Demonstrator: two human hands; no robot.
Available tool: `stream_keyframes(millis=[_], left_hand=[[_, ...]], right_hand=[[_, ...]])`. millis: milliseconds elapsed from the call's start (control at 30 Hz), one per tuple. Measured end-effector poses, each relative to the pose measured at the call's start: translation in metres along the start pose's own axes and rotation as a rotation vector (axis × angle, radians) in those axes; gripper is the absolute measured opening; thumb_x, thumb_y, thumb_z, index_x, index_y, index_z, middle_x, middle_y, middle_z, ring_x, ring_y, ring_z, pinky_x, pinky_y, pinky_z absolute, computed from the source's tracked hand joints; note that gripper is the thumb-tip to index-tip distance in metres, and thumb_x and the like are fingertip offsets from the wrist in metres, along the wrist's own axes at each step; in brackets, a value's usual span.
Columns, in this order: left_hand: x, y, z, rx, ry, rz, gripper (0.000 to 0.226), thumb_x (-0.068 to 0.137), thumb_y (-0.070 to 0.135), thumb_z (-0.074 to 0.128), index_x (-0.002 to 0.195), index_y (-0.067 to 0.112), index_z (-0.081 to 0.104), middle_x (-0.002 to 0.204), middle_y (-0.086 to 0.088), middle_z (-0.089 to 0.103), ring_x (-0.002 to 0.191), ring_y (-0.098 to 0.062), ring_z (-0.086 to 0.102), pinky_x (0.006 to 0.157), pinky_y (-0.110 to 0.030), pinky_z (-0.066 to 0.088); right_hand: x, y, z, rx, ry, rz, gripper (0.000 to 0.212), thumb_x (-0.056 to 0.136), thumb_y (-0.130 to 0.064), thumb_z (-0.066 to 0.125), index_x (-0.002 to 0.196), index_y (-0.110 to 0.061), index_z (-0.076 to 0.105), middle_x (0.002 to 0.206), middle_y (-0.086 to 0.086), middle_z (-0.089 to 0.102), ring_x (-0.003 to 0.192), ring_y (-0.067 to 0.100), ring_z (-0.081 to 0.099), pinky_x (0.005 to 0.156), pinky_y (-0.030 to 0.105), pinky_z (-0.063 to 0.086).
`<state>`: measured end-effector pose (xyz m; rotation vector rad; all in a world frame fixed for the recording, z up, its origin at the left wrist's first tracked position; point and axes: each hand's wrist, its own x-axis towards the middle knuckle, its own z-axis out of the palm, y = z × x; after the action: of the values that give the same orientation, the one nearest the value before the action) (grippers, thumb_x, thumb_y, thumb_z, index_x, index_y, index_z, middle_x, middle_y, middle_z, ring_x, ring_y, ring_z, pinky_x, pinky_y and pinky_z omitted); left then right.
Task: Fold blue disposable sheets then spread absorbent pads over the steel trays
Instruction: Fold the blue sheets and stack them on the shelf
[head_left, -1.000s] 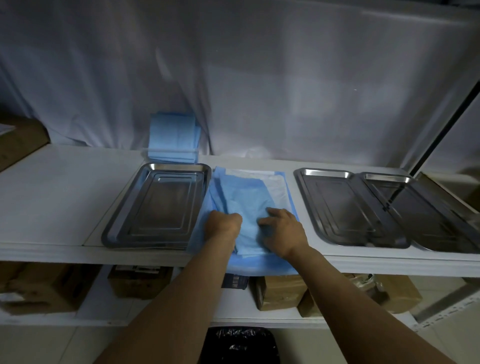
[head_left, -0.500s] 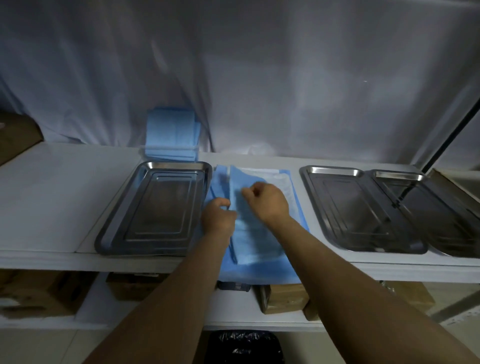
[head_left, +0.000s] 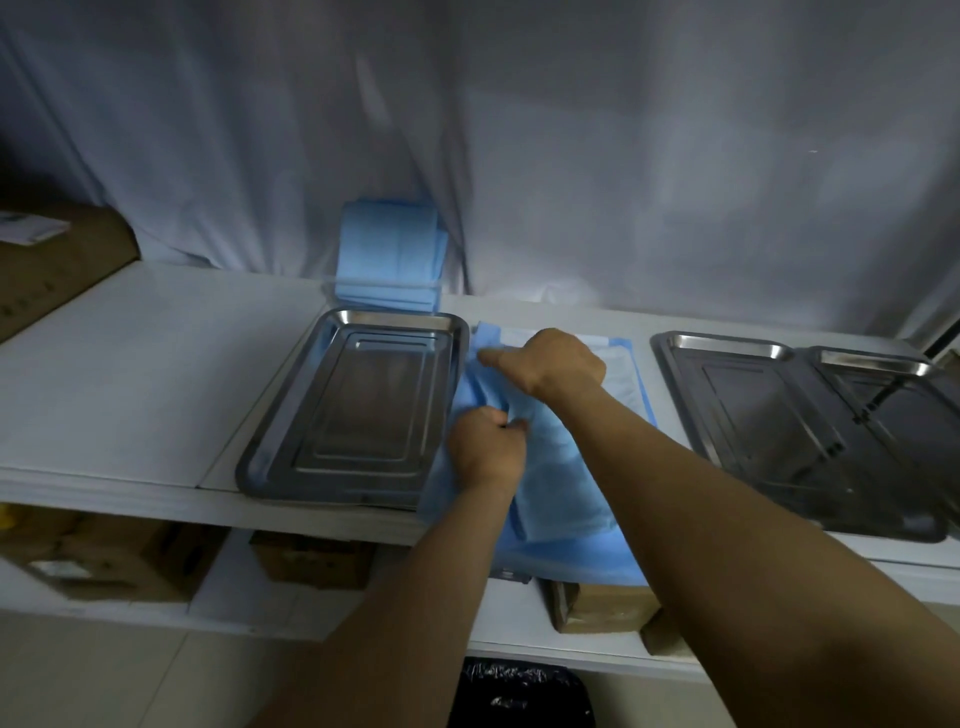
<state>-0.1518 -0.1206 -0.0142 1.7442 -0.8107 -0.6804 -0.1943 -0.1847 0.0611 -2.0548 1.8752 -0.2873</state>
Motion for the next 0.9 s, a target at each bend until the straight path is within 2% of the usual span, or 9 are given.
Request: stream_keyframes(millis=[100, 233, 333, 400, 467, 567, 667, 733, 900], left_hand=[[-0.002, 0.001, 0.000, -0.007, -0.011, -0.007, 0.047, 0.080, 0.008, 0.066, 0.042, 0.014, 0.039, 0.067, -0.034, 0.055, 0.049, -0.035, 0.040, 0.057, -0.030, 0.036], [0.003, 0.001, -0.002, 0.000, -0.047, -0.071, 0.046, 0.081, 0.008, 0.065, 0.045, 0.018, 0.038, 0.049, -0.004, 0.045, 0.051, -0.020, 0.045, 0.062, -0.033, 0.041], [0.009, 0.003, -0.002, 0.085, -0.072, -0.101, 0.032, 0.083, 0.006, 0.060, 0.057, 0.017, 0.044, 0.080, -0.018, 0.065, 0.085, -0.035, 0.065, 0.075, -0.038, 0.052], [0.006, 0.010, -0.007, 0.107, -0.070, -0.103, 0.011, 0.083, 0.002, 0.057, 0.087, 0.012, 0.055, 0.109, -0.019, 0.063, 0.105, -0.035, 0.060, 0.087, -0.039, 0.051], [0.003, 0.015, -0.009, 0.226, -0.048, -0.017, 0.044, 0.083, 0.000, 0.057, 0.125, 0.007, 0.045, 0.133, -0.015, 0.047, 0.120, -0.030, 0.050, 0.093, -0.034, 0.045], [-0.004, 0.024, -0.011, 0.587, 0.008, 0.338, 0.055, 0.087, 0.003, 0.053, 0.138, 0.011, 0.035, 0.153, -0.009, 0.021, 0.138, -0.027, 0.028, 0.107, -0.034, 0.034], [-0.003, 0.020, -0.002, 0.874, -0.333, 0.447, 0.053, 0.100, 0.019, 0.034, 0.149, 0.009, 0.016, 0.160, -0.004, 0.004, 0.148, -0.023, 0.003, 0.120, -0.041, 0.008], [0.001, 0.008, 0.001, 1.078, -0.478, 0.413, 0.060, 0.102, 0.034, 0.021, 0.151, 0.008, 0.000, 0.160, -0.006, -0.006, 0.148, -0.022, -0.009, 0.119, -0.048, -0.004], [0.001, -0.004, -0.002, 1.173, -0.443, 0.340, 0.073, 0.097, 0.054, 0.012, 0.151, 0.008, -0.006, 0.159, -0.008, -0.013, 0.147, -0.023, -0.014, 0.117, -0.051, -0.011]], right_hand=[[0.002, -0.003, 0.006, -0.159, -0.031, -0.037, 0.046, 0.086, -0.047, 0.054, 0.118, -0.015, 0.058, 0.121, 0.005, 0.061, 0.115, 0.025, 0.056, 0.092, 0.031, 0.042], [0.013, -0.001, 0.014, -0.001, 0.011, -0.005, 0.037, 0.090, -0.036, 0.050, 0.116, -0.011, 0.060, 0.122, 0.010, 0.061, 0.115, 0.028, 0.057, 0.094, 0.033, 0.044], [0.011, 0.007, 0.023, 0.102, -0.083, -0.126, 0.030, 0.093, -0.035, 0.050, 0.092, -0.010, 0.067, 0.104, 0.015, 0.065, 0.101, 0.028, 0.060, 0.087, 0.035, 0.045], [0.009, 0.017, 0.026, 0.267, -0.104, -0.223, 0.023, 0.092, -0.021, 0.051, 0.076, -0.014, 0.064, 0.089, 0.011, 0.064, 0.089, 0.023, 0.059, 0.082, 0.032, 0.045], [0.008, 0.033, 0.022, 0.450, -0.062, -0.229, 0.021, 0.091, -0.010, 0.050, 0.077, -0.020, 0.062, 0.087, 0.004, 0.062, 0.086, 0.017, 0.056, 0.085, 0.031, 0.045], [0.002, 0.062, 0.019, 0.577, 0.050, -0.177, 0.027, 0.089, -0.002, 0.045, 0.083, -0.016, 0.068, 0.097, 0.008, 0.068, 0.092, 0.017, 0.057, 0.094, 0.029, 0.043], [-0.010, 0.079, 0.020, 0.336, 0.008, -0.340, 0.033, 0.091, -0.002, 0.045, 0.115, -0.010, 0.065, 0.122, 0.010, 0.064, 0.114, 0.023, 0.057, 0.098, 0.026, 0.038], [-0.016, 0.085, 0.024, 0.064, -0.115, -0.471, 0.042, 0.097, -0.011, 0.041, 0.138, -0.016, 0.047, 0.142, 0.006, 0.048, 0.132, 0.021, 0.043, 0.110, 0.030, 0.027], [-0.020, 0.122, 0.030, -0.305, -0.205, -0.356, 0.057, 0.101, -0.045, 0.015, 0.153, -0.022, 0.003, 0.160, -0.007, -0.005, 0.147, 0.012, -0.006, 0.119, 0.044, -0.004]])
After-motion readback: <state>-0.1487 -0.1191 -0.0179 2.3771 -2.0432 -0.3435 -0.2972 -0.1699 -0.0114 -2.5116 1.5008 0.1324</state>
